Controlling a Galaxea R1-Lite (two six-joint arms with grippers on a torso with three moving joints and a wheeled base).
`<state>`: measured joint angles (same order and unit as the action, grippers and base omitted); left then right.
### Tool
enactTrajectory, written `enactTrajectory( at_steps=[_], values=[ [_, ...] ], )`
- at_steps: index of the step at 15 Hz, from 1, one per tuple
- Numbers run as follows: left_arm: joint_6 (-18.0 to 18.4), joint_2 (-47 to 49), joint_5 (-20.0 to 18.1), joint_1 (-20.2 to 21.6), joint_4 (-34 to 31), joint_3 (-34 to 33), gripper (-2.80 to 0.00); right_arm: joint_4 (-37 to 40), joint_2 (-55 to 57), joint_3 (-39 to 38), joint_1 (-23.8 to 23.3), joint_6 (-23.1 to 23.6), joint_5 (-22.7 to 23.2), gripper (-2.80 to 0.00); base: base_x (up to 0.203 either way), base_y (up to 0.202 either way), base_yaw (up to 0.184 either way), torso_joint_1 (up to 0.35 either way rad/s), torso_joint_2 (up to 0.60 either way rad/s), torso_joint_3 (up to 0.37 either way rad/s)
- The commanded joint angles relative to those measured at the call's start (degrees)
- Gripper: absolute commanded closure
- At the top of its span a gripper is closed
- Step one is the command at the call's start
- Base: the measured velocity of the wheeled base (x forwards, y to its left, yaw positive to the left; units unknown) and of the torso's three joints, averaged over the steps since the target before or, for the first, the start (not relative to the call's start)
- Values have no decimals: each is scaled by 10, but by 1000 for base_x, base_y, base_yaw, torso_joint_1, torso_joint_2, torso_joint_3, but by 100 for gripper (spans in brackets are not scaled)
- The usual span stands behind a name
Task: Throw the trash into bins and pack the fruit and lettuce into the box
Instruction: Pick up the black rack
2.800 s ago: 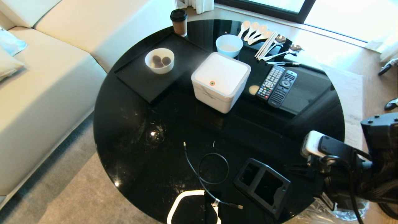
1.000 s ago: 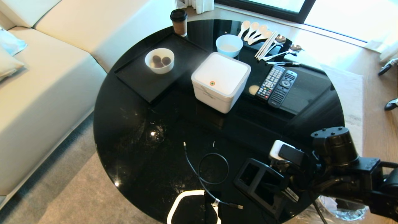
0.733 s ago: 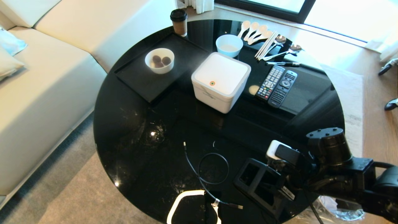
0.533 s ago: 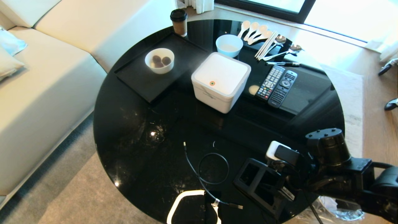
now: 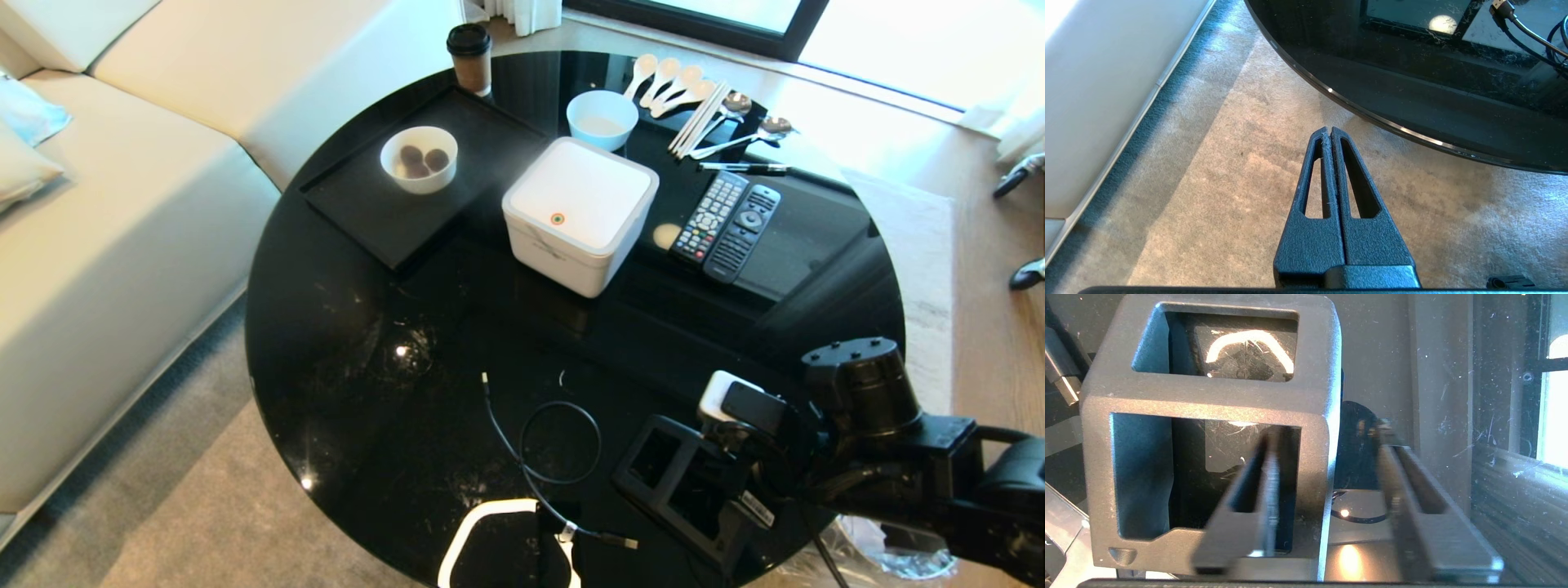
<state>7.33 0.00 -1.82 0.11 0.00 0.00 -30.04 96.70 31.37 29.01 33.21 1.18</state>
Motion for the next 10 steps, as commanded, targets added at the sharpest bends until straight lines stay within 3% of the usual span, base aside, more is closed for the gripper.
enactTrajectory(
  at_steps=[1, 10],
  values=[
    [1, 1, 0, 1, 0, 0, 0, -3, -2, -1, -1, 2, 0, 0, 0, 0, 0, 0, 0, 0],
    [1, 1, 0, 0, 0, 0, 0, 0, -21, -4, -12, 2, 1, 0, 0, 0, 0, 0, 0, 0]
  ],
)
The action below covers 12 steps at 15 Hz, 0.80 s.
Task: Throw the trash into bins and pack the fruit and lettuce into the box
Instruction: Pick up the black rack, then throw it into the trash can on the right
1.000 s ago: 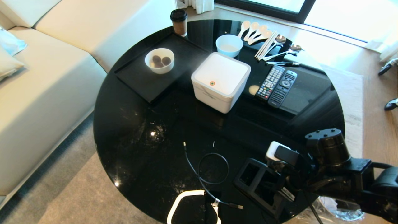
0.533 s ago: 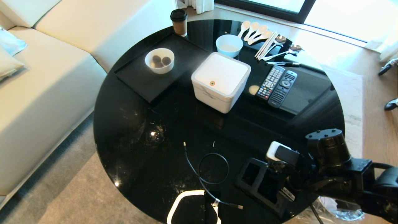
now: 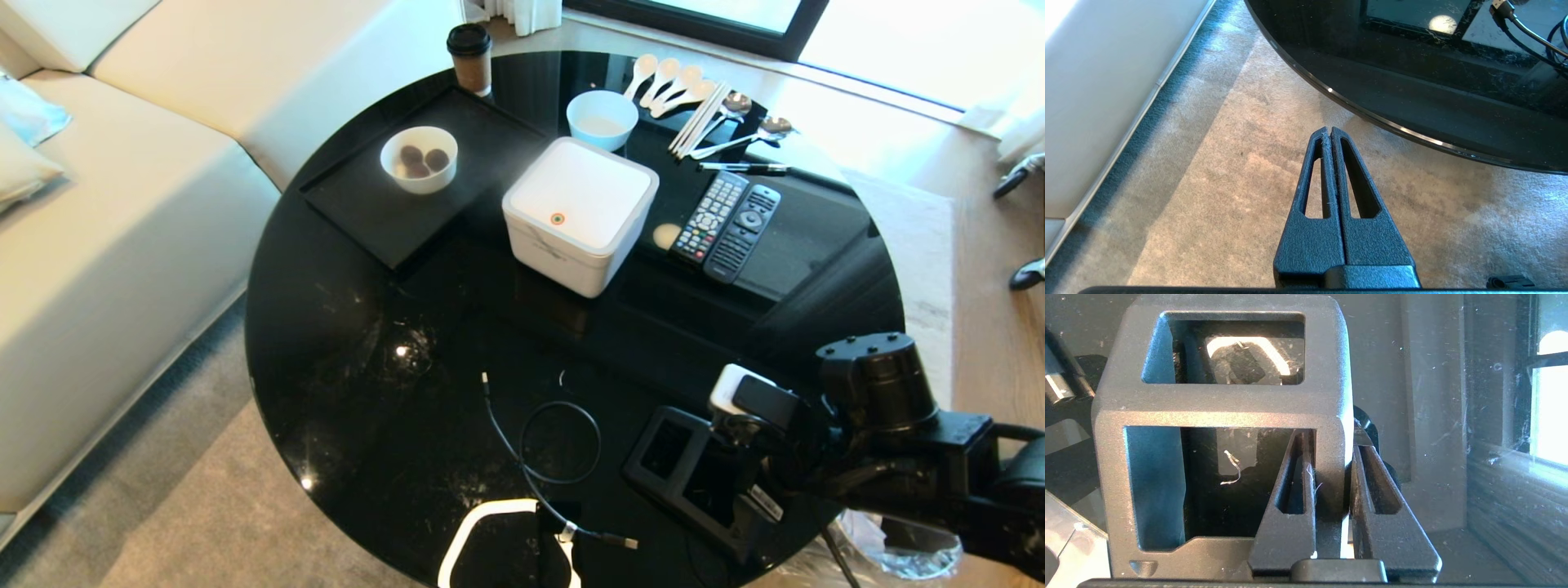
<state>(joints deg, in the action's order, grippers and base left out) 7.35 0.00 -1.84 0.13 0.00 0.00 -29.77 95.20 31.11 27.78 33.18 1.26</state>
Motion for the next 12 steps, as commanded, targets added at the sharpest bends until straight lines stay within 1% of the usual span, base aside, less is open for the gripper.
enactTrajectory(
  at_steps=[1, 3, 6, 12],
  values=[
    [0, 1, 0, 0, 0, 0, 0, -3, -11, -2, -2, 2, 1, 0, 0, 0, 0, 0, 0, 0],
    [0, 1, 0, 0, 0, 0, 0, -1, -25, 3, -11, 0, 1, 0, 0, 0, 0, 0, 0, 0],
    [0, 1, 0, 0, 0, 0, 0, 11, -60, 22, -41, -3, 2, 0, 0, 0, 0, 0, 0, 0],
    [0, 1, 0, 0, 0, 0, 0, 89, -148, 86, -115, -3, 6, 0, 0, 0, 0, 0, 0, 0]
  ],
)
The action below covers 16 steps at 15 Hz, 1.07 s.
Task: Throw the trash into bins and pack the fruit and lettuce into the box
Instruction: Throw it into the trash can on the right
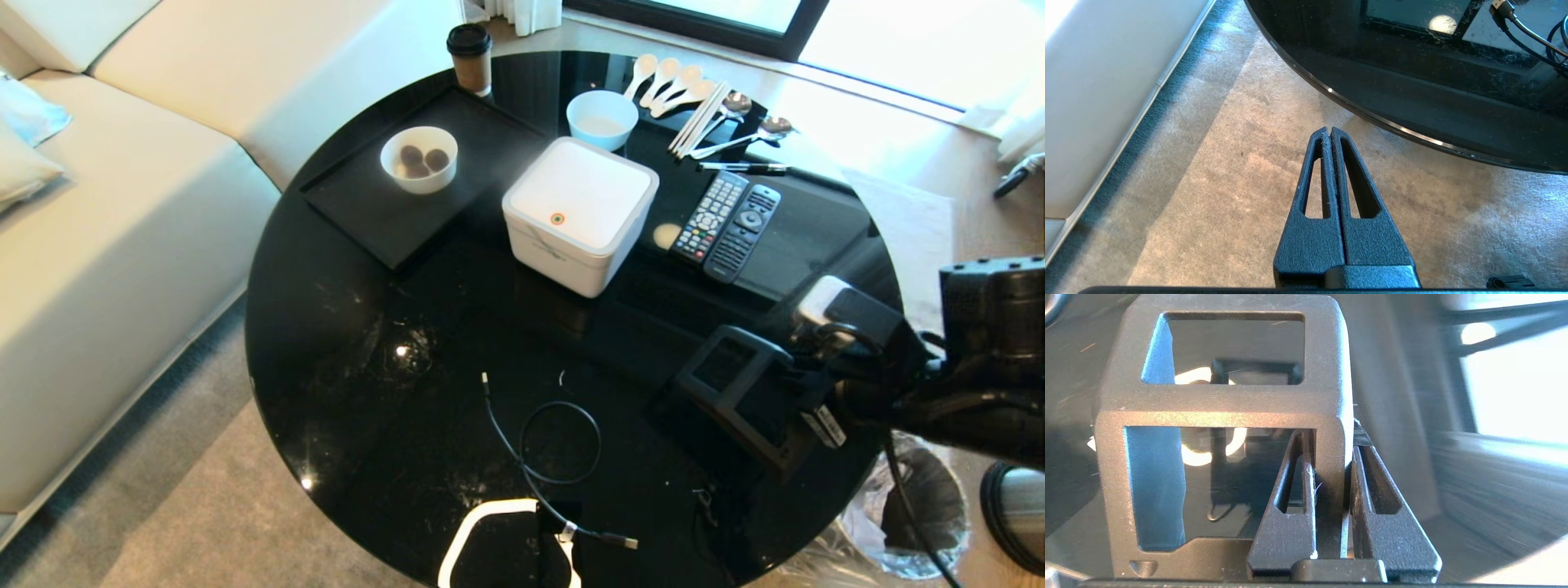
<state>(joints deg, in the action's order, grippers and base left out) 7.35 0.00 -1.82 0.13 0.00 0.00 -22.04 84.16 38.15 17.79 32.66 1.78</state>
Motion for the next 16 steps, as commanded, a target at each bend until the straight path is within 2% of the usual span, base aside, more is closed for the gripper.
enactTrajectory(
  at_steps=[1, 5, 8, 11, 16],
  values=[
    [0, 1, 0, 0, 0, 0, 0, 34, -57, 26, -24, 2, 1, 0, 0, 0, 0, 0, 0, 0],
    [1, 1, 0, 0, 0, 0, 0, 110, -128, 42, -73, -3, 2, 0, 0, 0, 0, 0, 0, 0],
    [0, 1, 0, 0, 0, 0, 0, 139, -162, 38, -114, -41, 1, 0, 0, 0, 0, 0, 0, 0],
    [0, 1, 0, 0, 0, 0, 0, 146, -193, 24, -138, -61, 0, 0, 0, 0, 0, 0, 0, 0],
    [0, 1, 0, 0, 0, 0, 0, 149, -277, -46, -170, -78, -1, 0, 0, 0, 0, 0, 0, 0]
  ],
)
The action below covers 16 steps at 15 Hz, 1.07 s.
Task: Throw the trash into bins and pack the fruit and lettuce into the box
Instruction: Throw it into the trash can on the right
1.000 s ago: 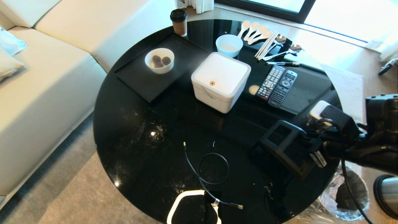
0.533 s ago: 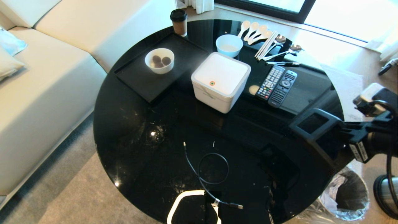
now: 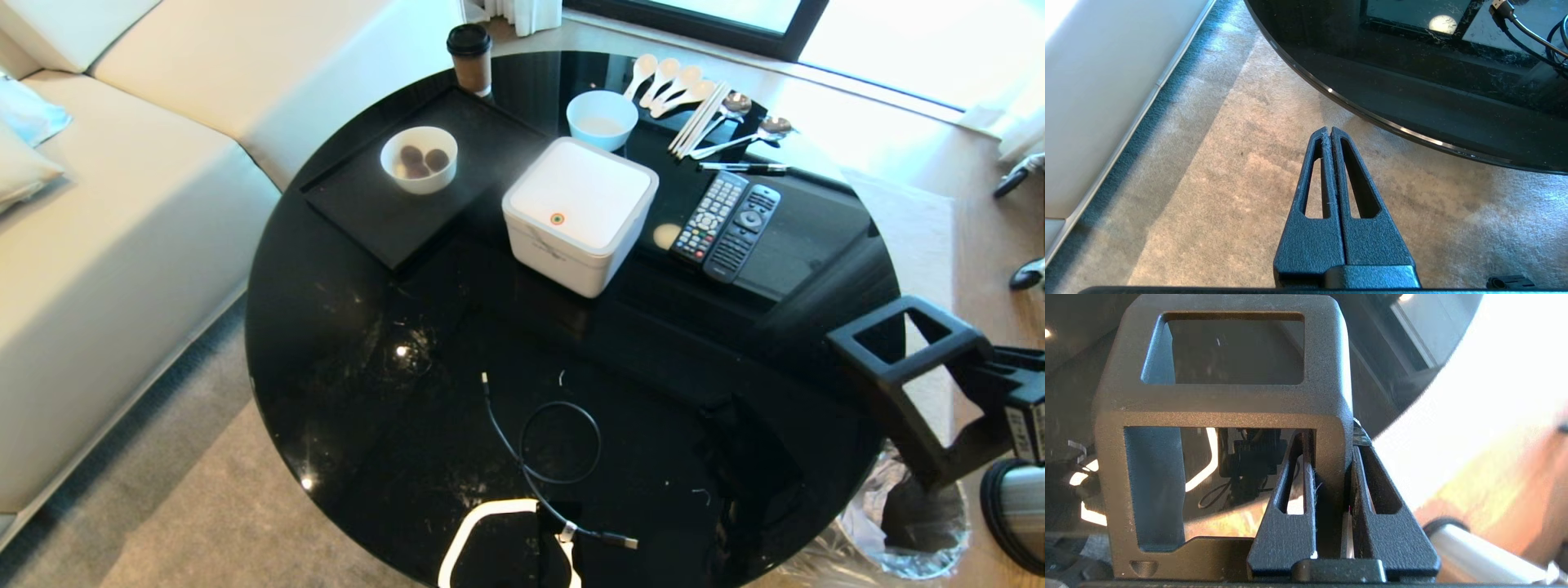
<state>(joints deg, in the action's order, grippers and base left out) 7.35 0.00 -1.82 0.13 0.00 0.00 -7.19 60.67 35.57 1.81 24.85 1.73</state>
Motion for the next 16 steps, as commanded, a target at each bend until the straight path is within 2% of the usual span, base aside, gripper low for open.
enactTrajectory(
  at_steps=[1, 7, 16],
  values=[
    [0, 1, 0, 0, 0, 0, 0, 3, -59, -31, -17, -5, 0, 0, 0, 0, 0, 0, 0, 0],
    [0, 1, 0, 0, 0, 0, 0, 60, -163, -79, -26, -34, -3, 0, 0, 0, 0, 0, 0, 0],
    [0, 1, 0, 0, 0, 0, 0, 67, -341, -202, -43, -84, -4, 0, 0, 0, 0, 0, 0, 0]
  ],
)
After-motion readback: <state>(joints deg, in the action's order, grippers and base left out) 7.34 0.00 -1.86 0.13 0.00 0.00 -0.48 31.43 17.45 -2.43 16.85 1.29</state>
